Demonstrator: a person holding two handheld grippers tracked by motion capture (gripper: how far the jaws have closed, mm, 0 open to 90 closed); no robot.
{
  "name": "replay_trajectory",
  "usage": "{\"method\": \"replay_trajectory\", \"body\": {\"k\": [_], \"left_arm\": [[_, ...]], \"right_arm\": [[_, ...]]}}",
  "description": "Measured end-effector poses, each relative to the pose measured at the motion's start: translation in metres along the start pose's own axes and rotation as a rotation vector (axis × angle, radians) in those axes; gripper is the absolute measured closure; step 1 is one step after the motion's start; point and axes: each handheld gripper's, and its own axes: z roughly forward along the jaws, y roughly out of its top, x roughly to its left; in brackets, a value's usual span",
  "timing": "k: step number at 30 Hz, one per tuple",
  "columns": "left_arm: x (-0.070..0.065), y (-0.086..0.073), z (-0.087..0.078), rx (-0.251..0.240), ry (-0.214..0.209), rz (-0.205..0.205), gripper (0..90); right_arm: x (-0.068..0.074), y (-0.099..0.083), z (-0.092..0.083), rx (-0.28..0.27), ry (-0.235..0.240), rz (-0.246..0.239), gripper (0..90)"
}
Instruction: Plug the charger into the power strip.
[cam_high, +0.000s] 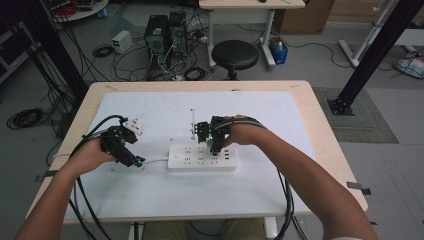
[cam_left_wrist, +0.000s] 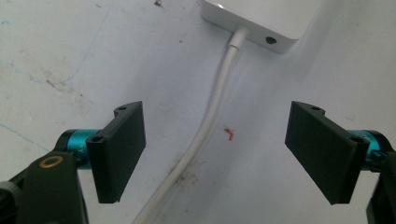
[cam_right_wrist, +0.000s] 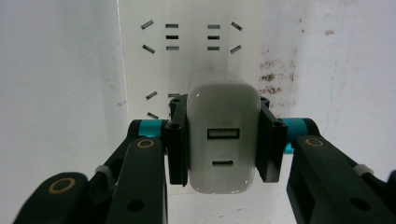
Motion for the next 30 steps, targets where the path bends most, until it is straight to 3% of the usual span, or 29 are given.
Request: {"method": "replay_trajectory", "body": {"k": [4,7,9,12,21,25,30], "left_arm": [[-0.001,-0.002,-0.001,-0.008,0.001,-0.004,20.3],[-0.003,-0.004,0.001,-0.026,-0.005,-0.013,20.3],[-0.005,-0.004,0.003,-0.022,-0.005,-0.010,20.3],[-0.005,-0.006,0.003,-0.028,-0.008,-0.011,20.3],[-0.003,-0.005,0.004,-0.031,-0.008,-0.018,20.3],[-0.002,-0.006,0.004,-0.031,-0.005,-0.024,20.3],[0.000,-0.007,0.005,-0.030,-0.007,-0.025,20.3]], "right_arm": [[0.001,0.000,0.000,-0.001,-0.006,-0.004,62.3],[0.008,0.001,0.001,0.001,-0.049,-0.048,62.3],[0.005,-0.002,0.004,0.005,-0.026,-0.006,62.2],[0.003,-0.004,0.009,-0.017,-0.012,0.013,62.3],[-0.007,-0.002,0.010,-0.003,0.037,0.007,62.4],[-0.010,0.000,0.010,0.019,0.066,0.031,62.2],[-0.009,0.001,0.012,0.020,0.046,0.015,62.4]]}}
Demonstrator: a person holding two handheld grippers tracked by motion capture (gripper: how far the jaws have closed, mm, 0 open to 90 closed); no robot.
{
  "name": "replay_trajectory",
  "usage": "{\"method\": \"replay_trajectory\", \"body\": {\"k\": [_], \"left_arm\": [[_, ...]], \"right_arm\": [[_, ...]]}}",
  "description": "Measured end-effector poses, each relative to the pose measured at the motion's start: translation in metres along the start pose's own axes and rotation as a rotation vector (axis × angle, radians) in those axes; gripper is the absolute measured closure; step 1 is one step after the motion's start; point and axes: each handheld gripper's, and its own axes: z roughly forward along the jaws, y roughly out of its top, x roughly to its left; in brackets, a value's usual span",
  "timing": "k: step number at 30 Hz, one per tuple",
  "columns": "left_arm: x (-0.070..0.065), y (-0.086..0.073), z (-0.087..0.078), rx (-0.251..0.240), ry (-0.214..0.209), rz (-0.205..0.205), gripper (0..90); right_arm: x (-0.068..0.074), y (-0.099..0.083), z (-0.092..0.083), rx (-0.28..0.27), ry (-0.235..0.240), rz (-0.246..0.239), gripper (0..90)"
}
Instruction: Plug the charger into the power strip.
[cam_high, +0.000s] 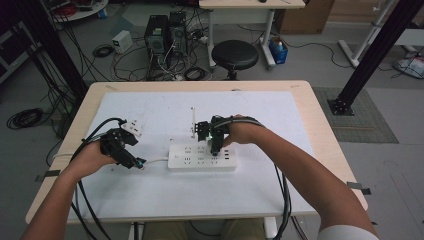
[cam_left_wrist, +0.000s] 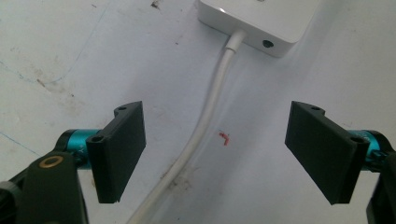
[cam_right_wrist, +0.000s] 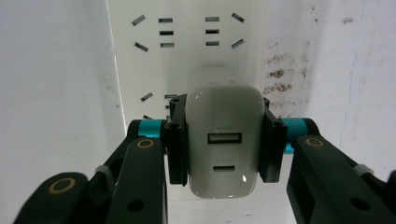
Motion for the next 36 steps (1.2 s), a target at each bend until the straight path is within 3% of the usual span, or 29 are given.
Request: {"method": "replay_trajectory", "body": {"k": [7,10,14,19,21,24,31,36], "left_arm": [[0.000,0.001,0.003,-0.002,-0.003,0.001,20.3],[-0.001,0.002,0.005,0.001,-0.007,0.003,20.3],[-0.004,0.003,0.004,-0.007,-0.005,0.007,20.3],[-0.003,0.002,0.003,-0.019,0.010,0.000,20.4],[-0.005,0.002,0.002,-0.022,0.010,0.001,20.4],[-0.005,0.001,0.001,-0.018,0.011,0.005,20.4],[-0.003,0.002,0.001,-0.031,0.013,-0.002,20.4],[-0.003,0.001,0.002,-0.038,0.014,-0.004,20.3]], "right_arm": [[0.006,0.004,0.000,0.038,-0.027,0.000,62.6],[0.004,0.007,0.001,0.058,-0.014,0.010,62.6],[-0.001,0.005,0.001,0.046,0.018,0.042,62.6],[0.002,0.013,0.003,0.090,-0.010,-0.001,62.5],[-0.002,0.017,0.004,0.112,0.014,-0.007,62.5],[-0.006,0.015,0.005,0.097,0.040,0.006,62.6],[0.005,0.007,0.005,0.038,-0.027,-0.002,62.6],[-0.003,0.002,0.007,-0.008,0.030,0.043,62.5]]}}
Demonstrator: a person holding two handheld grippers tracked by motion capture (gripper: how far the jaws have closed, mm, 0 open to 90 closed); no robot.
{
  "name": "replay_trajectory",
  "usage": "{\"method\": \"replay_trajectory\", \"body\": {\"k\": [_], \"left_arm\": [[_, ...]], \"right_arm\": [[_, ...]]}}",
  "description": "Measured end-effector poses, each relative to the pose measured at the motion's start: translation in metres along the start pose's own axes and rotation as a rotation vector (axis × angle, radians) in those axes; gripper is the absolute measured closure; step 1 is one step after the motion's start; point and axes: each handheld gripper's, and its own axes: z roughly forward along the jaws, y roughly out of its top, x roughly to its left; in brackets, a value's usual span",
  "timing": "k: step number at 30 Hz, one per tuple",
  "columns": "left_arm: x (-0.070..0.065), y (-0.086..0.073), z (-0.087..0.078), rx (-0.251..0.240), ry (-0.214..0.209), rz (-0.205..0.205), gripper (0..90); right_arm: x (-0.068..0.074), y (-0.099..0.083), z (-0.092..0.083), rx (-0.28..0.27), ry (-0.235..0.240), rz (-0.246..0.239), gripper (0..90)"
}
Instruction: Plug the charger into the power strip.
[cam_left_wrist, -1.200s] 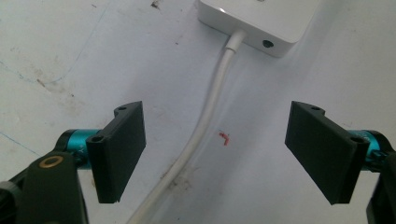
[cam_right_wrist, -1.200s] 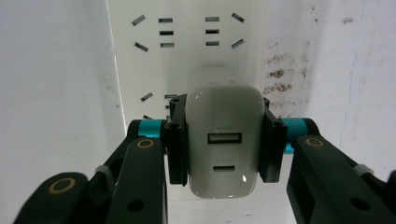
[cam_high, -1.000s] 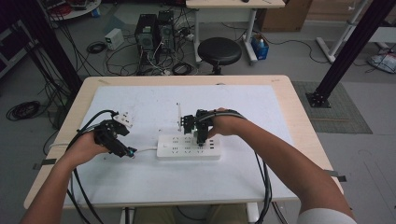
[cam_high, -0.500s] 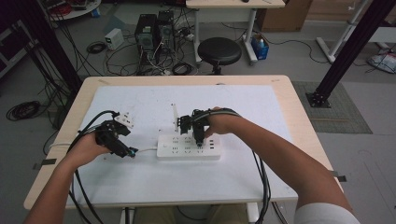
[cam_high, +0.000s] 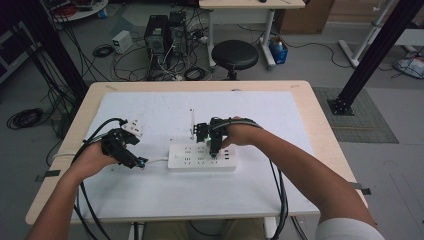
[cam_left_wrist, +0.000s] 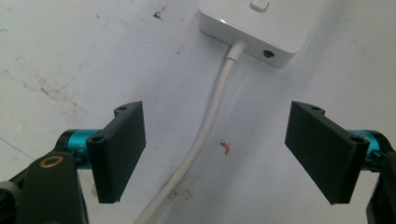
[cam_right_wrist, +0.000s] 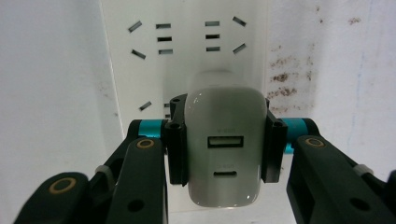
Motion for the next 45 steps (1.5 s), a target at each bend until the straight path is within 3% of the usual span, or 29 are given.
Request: {"method": "replay_trajectory", "body": {"k": [10,15,18,21,22,23,28,30,32,33,35,36,38,39,43,45], "left_arm": [[0.003,-0.008,0.003,0.005,-0.006,-0.016,20.3],[0.003,-0.007,0.003,0.000,-0.010,-0.012,20.4],[0.003,-0.010,0.002,-0.003,-0.007,-0.016,20.4],[0.005,-0.013,0.001,-0.011,-0.002,-0.023,20.3],[0.005,-0.013,0.001,-0.011,-0.002,-0.023,20.3],[0.007,-0.014,0.000,-0.018,0.000,-0.027,20.4],[0.008,-0.015,0.000,-0.023,0.001,-0.031,20.3],[0.007,-0.014,0.000,-0.022,-0.003,-0.027,20.3],[0.007,-0.014,0.000,-0.022,-0.005,-0.027,20.3],[0.007,-0.014,0.000,-0.020,-0.004,-0.023,20.4],[0.006,-0.013,0.000,-0.020,-0.004,-0.026,20.3],[0.006,-0.013,0.000,-0.020,-0.008,-0.023,20.4],[0.006,-0.013,0.000,-0.019,-0.007,-0.021,20.3],[0.006,-0.012,0.000,-0.019,-0.006,-0.024,20.3],[0.006,-0.011,-0.002,-0.019,-0.004,-0.016,20.3],[0.005,-0.010,-0.003,-0.021,-0.005,-0.014,20.4]], "right_arm": [[-0.008,-0.007,0.002,-0.052,0.054,0.017,62.3],[-0.010,-0.008,0.002,-0.064,0.067,-0.017,61.5],[-0.010,-0.009,0.003,-0.068,0.077,-0.025,42.3],[-0.013,-0.012,-0.005,-0.129,0.071,0.030,28.8],[-0.013,-0.012,-0.005,-0.129,0.071,0.030,28.8],[-0.017,-0.016,-0.015,-0.187,0.071,0.093,21.6],[-0.020,-0.022,-0.023,-0.207,0.068,0.135,17.6],[-0.025,-0.031,-0.029,-0.240,0.102,0.233,17.5],[-0.028,-0.035,-0.032,-0.243,0.111,0.255,15.3],[-0.030,-0.039,-0.034,-0.259,0.105,0.262,10.5],[-0.031,-0.048,-0.041,-0.265,0.089,0.322,10.3],[-0.033,-0.058,-0.047,-0.272,0.076,0.378,10.3],[-0.034,-0.068,-0.053,-0.255,0.020,0.439,10.3],[-0.032,-0.072,-0.056,-0.248,-0.018,0.447,10.3],[-0.028,-0.087,-0.066,-0.193,0.019,0.419,10.4],[-0.024,-0.092,-0.070,-0.169,0.015,0.455,10.3]]}}
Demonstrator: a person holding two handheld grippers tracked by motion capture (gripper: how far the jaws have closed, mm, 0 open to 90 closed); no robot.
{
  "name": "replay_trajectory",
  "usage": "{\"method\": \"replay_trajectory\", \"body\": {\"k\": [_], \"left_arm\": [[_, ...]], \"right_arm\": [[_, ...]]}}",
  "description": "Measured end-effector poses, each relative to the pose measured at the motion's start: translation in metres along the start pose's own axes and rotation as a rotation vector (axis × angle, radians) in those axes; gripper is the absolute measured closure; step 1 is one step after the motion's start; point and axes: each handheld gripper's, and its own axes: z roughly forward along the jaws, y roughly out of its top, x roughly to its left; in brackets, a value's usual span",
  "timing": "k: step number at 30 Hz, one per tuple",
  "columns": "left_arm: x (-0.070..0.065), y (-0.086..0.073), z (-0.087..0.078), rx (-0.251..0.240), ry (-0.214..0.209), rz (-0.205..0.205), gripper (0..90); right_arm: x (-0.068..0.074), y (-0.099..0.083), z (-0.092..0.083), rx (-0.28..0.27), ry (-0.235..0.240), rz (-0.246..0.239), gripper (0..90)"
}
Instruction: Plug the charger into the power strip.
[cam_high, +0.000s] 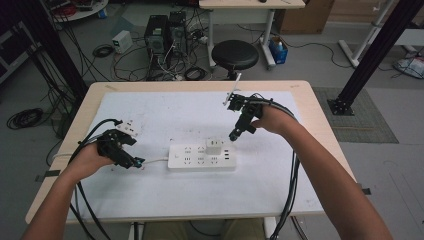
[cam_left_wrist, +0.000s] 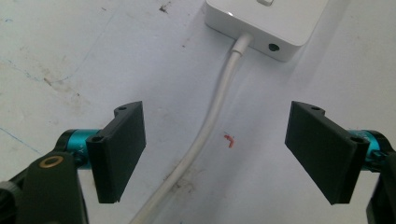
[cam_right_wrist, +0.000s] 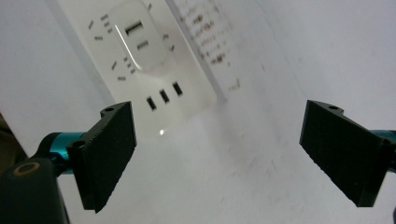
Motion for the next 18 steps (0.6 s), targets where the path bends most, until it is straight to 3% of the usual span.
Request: {"method": "replay_trajectory", "body": {"k": [2,5,7,8,11,14,18], "left_arm": [[-0.001,0.001,-0.002,-0.002,0.001,0.007,20.4],[-0.001,0.001,-0.002,-0.001,0.000,0.010,20.3],[-0.002,0.000,-0.003,0.001,0.000,0.018,20.3],[-0.003,0.001,-0.004,-0.005,0.001,0.019,20.3],[-0.005,0.001,-0.006,-0.008,0.003,0.024,20.3],[-0.007,0.002,-0.010,-0.019,0.009,0.028,20.3],[-0.010,0.007,-0.015,-0.022,0.021,0.034,20.3]], "right_arm": [[0.005,-0.007,-0.006,-0.003,-0.038,-0.070,10.4],[0.009,-0.014,-0.012,-0.025,-0.041,-0.079,10.3],[0.012,-0.020,-0.020,-0.043,-0.087,-0.072,10.1],[0.014,-0.028,-0.028,-0.052,-0.124,-0.062,1.2],[0.016,-0.043,-0.039,-0.081,-0.165,-0.035,0.7],[0.016,-0.054,-0.045,-0.092,-0.189,0.004,0.7],[0.017,-0.088,-0.052,-0.110,-0.200,0.061,0.7]]}}
